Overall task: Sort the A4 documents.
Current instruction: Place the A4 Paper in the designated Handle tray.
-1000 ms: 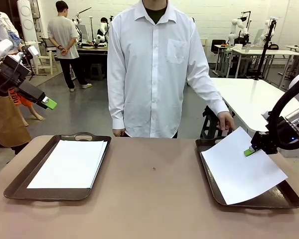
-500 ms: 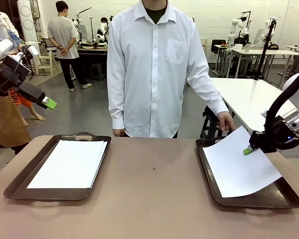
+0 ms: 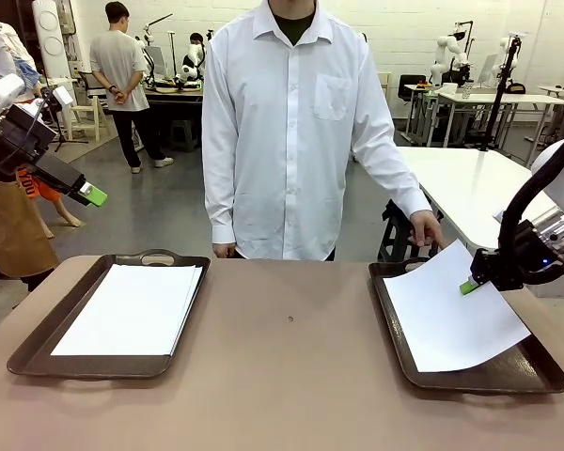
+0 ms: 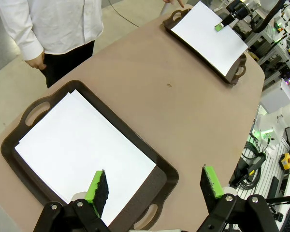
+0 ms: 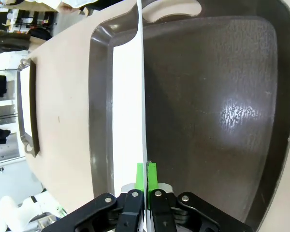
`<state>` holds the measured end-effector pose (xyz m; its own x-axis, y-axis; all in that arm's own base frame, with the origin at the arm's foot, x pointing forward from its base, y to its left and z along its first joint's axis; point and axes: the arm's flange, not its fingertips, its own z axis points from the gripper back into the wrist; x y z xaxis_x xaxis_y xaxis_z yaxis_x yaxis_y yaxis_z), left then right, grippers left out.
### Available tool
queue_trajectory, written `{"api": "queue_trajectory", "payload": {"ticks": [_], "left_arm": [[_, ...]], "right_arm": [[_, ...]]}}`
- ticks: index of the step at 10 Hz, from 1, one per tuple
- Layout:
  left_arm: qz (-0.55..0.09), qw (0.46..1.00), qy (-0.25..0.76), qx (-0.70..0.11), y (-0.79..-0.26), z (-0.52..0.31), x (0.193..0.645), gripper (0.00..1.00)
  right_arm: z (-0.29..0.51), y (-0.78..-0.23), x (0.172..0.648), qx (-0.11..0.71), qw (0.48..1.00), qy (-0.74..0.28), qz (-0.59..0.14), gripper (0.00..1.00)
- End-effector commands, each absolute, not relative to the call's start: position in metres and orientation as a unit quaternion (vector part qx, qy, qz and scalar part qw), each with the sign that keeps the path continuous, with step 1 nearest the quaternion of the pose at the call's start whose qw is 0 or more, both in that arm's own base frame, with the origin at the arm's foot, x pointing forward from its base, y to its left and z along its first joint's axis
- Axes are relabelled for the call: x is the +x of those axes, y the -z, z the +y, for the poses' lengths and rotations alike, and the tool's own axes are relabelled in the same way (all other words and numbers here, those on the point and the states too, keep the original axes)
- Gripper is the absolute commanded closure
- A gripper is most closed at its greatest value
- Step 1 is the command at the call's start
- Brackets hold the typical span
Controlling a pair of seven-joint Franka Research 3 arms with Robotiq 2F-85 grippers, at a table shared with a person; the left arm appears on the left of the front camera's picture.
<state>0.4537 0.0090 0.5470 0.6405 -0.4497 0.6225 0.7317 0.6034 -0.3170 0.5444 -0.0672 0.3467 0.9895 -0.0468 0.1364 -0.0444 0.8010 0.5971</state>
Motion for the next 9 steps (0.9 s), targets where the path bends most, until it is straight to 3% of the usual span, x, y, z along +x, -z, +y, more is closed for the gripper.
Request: {"api": "queue_trajectory", "payload": {"ticks": [1,9], "left_arm": [[-0.25,0.857,0.349,-0.283,-0.5465,0.0107,0.4533,0.01],[-0.25,0.857,0.349,-0.283,-0.5465,0.0107,0.4533,0.01]], "right_arm": [[-0.0604,-0.3423,0.537,0.28,0.958,0.014,-0.064,0.99],[-0.0577,-0.3369,0.5404,0.232,0.97,0.009,-0.074,0.99]]}}
